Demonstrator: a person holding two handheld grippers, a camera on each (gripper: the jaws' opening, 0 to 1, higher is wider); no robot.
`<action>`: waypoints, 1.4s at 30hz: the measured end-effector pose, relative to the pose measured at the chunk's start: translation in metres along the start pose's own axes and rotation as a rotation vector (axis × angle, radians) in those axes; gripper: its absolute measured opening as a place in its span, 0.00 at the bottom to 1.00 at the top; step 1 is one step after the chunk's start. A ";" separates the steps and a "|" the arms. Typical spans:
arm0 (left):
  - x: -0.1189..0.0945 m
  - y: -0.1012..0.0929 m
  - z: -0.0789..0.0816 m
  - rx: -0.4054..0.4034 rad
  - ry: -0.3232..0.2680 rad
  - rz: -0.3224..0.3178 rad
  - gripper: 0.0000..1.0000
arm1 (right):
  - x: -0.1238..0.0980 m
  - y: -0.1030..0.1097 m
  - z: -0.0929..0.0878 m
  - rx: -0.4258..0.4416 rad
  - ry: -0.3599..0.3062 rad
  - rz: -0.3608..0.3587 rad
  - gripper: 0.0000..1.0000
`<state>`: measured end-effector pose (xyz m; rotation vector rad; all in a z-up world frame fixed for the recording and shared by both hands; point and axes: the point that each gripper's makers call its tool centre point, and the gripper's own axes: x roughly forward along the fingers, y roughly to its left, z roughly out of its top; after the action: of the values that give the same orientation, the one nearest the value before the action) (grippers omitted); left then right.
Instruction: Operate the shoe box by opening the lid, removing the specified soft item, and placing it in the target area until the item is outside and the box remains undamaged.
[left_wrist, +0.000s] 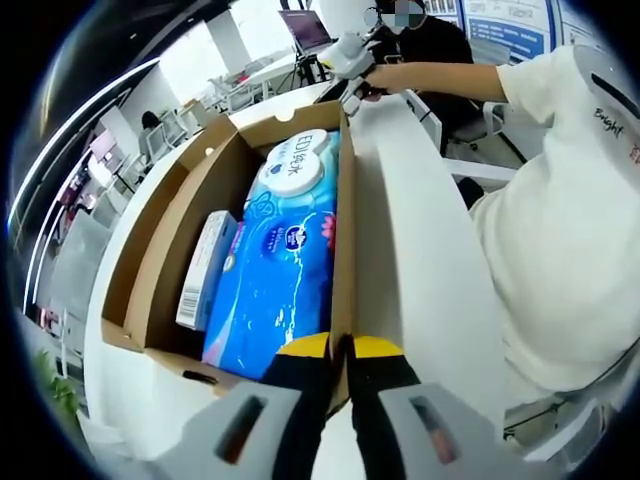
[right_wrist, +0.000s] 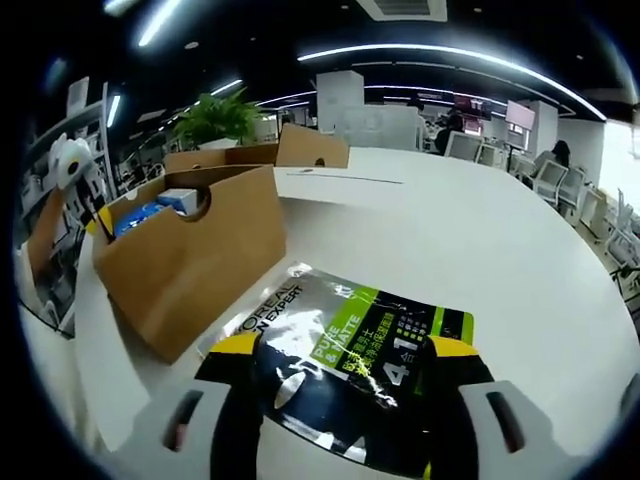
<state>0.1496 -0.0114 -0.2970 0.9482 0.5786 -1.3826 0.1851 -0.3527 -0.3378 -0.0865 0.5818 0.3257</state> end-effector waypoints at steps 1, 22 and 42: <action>0.000 0.000 0.000 -0.001 0.000 -0.001 0.05 | 0.000 0.001 0.001 -0.002 0.001 0.004 0.63; 0.000 -0.002 0.000 -0.004 0.002 -0.002 0.05 | -0.038 0.029 0.072 -0.118 -0.144 0.046 0.45; -0.001 -0.007 0.002 -0.011 0.006 -0.024 0.04 | -0.056 0.072 0.119 -0.185 -0.227 0.200 0.42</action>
<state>0.1423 -0.0126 -0.2967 0.9396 0.6034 -1.3972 0.1802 -0.2800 -0.2070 -0.1674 0.3340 0.5760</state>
